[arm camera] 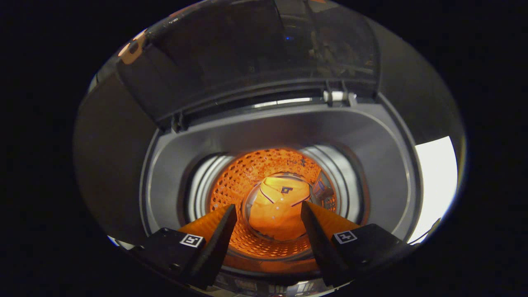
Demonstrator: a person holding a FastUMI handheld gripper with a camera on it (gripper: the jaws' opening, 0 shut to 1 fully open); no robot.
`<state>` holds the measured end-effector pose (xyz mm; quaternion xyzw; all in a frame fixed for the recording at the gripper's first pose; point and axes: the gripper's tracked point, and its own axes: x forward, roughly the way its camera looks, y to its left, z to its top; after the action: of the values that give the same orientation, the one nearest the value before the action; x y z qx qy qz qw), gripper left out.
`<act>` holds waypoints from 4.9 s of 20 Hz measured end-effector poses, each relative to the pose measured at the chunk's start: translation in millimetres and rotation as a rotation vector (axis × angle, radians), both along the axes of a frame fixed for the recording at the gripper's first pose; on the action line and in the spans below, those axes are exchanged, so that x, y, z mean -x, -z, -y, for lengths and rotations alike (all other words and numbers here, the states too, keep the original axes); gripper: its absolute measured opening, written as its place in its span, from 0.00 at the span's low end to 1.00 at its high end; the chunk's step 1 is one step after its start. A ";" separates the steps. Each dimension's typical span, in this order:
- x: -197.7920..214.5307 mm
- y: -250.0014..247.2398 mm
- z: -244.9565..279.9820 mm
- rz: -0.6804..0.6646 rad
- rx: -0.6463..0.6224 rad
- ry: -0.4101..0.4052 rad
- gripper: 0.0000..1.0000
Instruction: Put the clothes into the washing machine and then close the washing machine lid.
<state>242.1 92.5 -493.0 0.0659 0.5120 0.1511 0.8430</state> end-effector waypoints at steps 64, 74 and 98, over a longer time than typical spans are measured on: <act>-136.1 -243.5 -42.5 0.598 0.050 0.046 0.97; -73.0 -199.7 -36.3 0.504 0.040 0.062 0.97; 99.0 -394.0 -19.6 0.802 -0.003 0.172 0.97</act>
<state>143.1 112.1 -98.9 0.0455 0.1352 0.0945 0.9852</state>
